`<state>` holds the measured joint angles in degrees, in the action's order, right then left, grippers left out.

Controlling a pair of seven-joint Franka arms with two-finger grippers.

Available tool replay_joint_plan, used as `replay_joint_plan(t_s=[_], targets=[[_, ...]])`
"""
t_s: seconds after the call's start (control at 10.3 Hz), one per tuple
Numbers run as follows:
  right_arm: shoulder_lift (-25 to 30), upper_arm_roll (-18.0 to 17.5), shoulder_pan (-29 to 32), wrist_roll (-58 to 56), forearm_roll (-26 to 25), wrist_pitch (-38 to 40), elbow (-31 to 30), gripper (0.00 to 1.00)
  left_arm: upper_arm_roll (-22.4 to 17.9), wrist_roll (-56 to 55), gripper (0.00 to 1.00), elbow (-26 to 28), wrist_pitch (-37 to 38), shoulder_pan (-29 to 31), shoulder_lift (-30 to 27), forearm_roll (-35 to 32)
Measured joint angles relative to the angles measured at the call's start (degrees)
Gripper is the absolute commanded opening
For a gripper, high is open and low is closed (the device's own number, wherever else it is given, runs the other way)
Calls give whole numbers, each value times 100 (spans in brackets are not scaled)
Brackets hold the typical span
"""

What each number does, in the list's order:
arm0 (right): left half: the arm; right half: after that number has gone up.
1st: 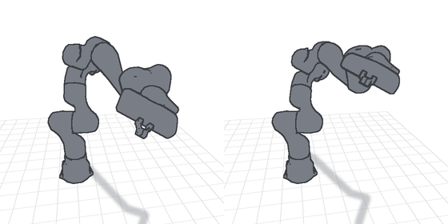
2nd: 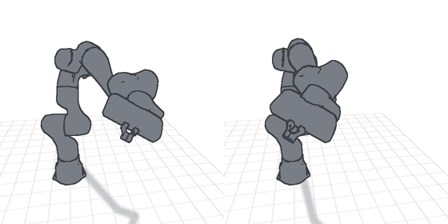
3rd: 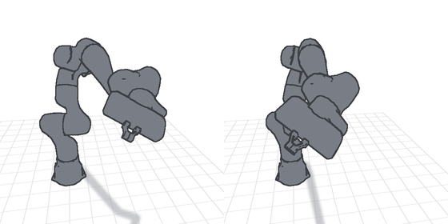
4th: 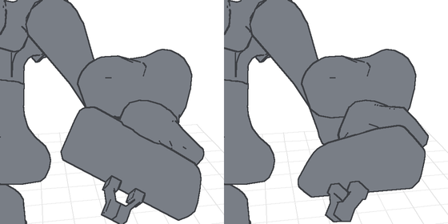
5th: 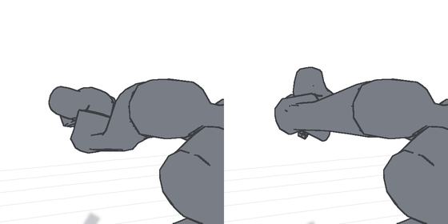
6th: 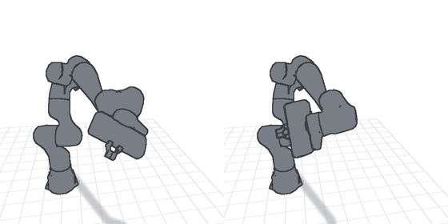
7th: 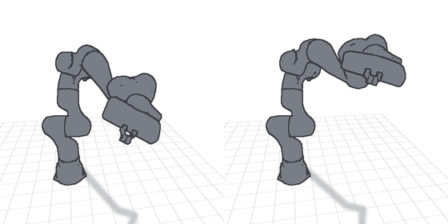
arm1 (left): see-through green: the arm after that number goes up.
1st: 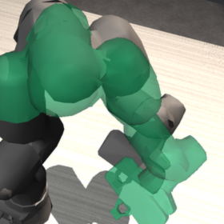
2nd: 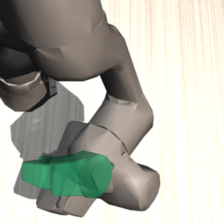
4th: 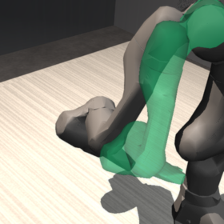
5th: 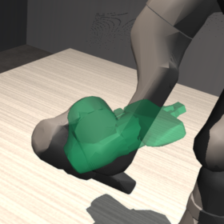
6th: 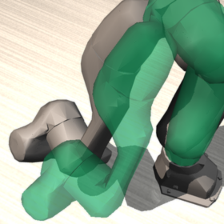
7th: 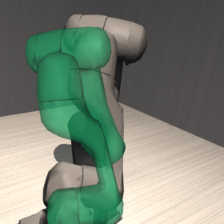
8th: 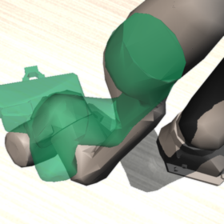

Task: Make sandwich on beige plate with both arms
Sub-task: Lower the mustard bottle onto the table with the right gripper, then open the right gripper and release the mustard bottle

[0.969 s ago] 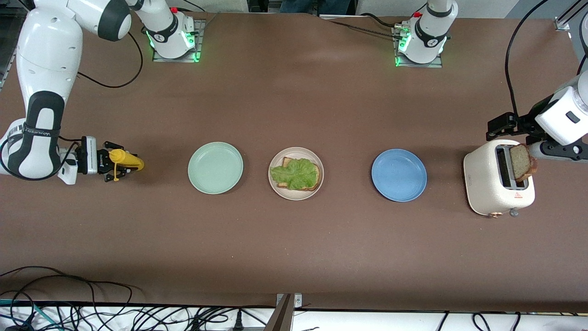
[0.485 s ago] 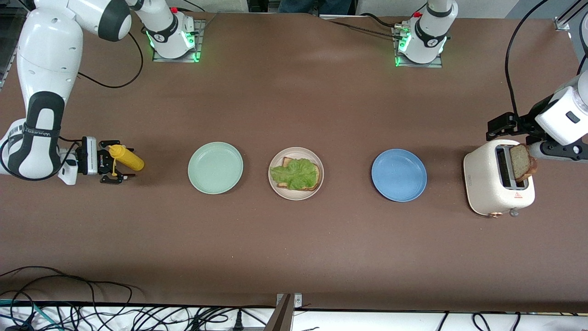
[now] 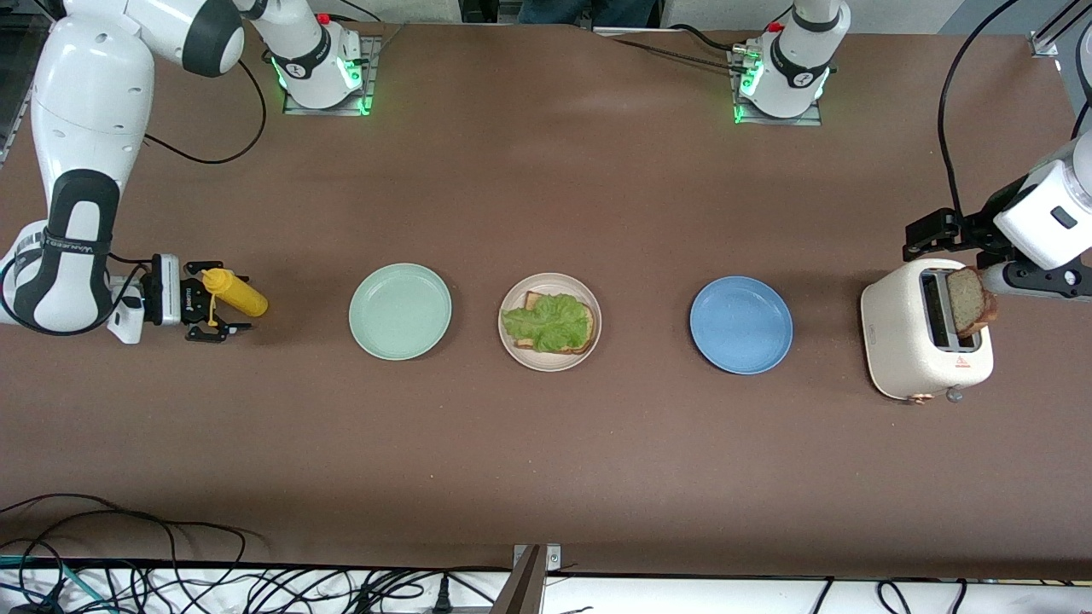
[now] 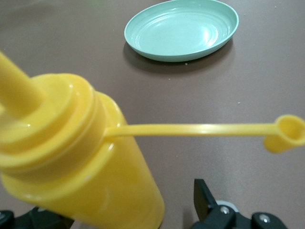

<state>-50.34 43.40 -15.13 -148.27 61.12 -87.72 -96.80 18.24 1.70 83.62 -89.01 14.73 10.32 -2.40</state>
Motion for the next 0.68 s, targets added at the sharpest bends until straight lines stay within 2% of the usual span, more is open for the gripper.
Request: replay_joint_plan(t_s=[0.48, 0.68], targets=[[6, -7, -11, 162, 2, 11, 173, 100, 0, 0, 100, 0, 0, 0, 0, 0], [15, 158, 42, 274, -23, 167, 390, 100, 0, 0, 100, 0, 0, 0, 0, 0]])
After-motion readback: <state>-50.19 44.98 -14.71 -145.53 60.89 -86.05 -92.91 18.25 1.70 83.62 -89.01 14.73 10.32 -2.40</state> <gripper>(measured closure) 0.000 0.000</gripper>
